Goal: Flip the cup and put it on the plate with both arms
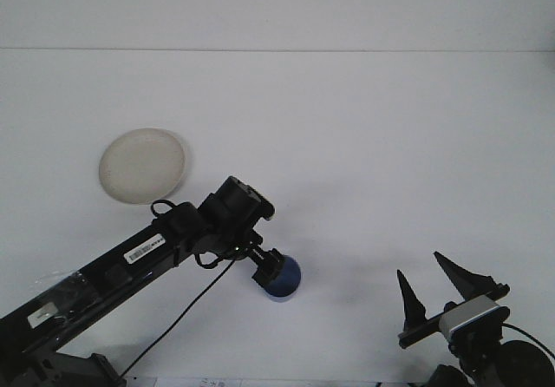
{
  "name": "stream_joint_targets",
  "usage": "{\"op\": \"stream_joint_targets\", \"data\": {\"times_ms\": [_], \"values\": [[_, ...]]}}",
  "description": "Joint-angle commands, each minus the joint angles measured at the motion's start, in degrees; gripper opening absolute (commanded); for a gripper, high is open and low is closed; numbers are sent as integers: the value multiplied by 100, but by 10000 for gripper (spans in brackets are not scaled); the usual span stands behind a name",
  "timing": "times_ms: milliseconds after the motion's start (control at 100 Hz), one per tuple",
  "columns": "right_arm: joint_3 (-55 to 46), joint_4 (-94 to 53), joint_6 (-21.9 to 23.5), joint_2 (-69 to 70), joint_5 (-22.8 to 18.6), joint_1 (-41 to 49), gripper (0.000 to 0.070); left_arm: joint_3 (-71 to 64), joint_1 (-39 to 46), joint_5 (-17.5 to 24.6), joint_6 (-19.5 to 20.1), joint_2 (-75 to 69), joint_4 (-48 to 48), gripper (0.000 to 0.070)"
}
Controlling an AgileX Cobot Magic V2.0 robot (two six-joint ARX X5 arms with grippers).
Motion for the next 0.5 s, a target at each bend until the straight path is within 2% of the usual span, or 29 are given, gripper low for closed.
{"op": "stream_joint_targets", "data": {"times_ms": [0, 490], "values": [[42, 15, 81, -11, 13, 46, 479, 116, -90, -33, 98, 190, 35, 551], [39, 13, 81, -11, 17, 46, 479, 116, -264, -37, 306, 964, 138, 539]]}}
